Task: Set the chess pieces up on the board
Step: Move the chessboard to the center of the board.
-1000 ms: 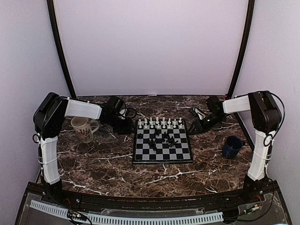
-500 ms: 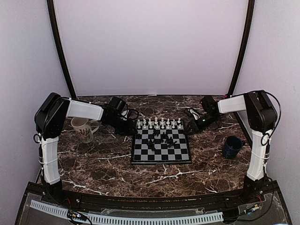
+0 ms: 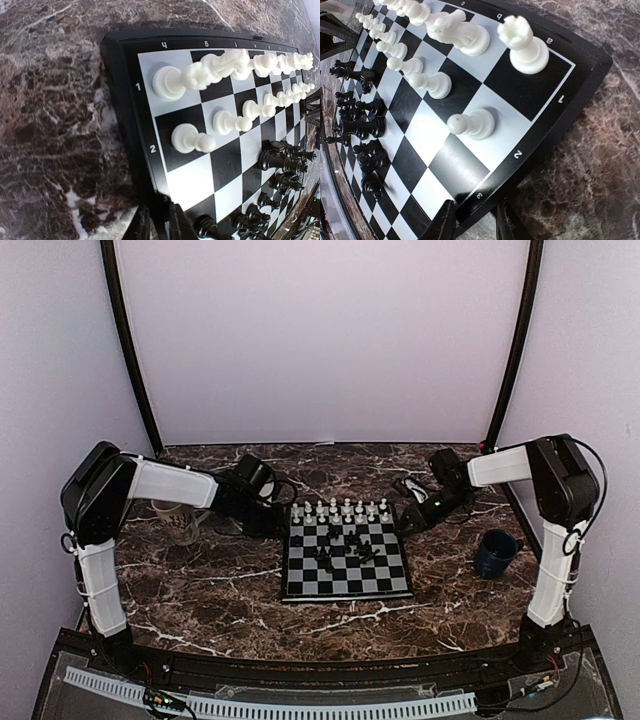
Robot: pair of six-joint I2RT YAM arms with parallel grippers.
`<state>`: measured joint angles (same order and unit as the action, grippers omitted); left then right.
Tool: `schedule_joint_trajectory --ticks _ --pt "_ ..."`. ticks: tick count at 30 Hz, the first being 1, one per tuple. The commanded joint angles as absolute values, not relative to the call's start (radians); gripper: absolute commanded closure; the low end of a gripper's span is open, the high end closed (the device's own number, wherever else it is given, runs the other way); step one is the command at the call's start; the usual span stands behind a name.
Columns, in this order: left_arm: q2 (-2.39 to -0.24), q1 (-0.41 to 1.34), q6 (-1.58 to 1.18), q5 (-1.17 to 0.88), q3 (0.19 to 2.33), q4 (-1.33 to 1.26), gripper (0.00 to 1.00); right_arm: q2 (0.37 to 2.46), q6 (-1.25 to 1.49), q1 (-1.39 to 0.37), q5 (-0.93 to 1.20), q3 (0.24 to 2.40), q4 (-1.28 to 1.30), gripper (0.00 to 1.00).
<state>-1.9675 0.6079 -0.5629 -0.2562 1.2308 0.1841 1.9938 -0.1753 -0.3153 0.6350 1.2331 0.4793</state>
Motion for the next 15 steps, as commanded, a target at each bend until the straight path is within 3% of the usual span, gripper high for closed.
schedule_joint_trajectory --ticks 1,15 --pt "-1.939 0.709 -0.584 -0.329 1.143 0.237 0.86 1.976 -0.216 -0.386 0.683 1.163 0.559 0.72" --pt "-1.827 0.764 -0.617 -0.236 1.026 0.269 0.87 1.892 -0.232 -0.409 0.668 1.062 0.559 0.73"
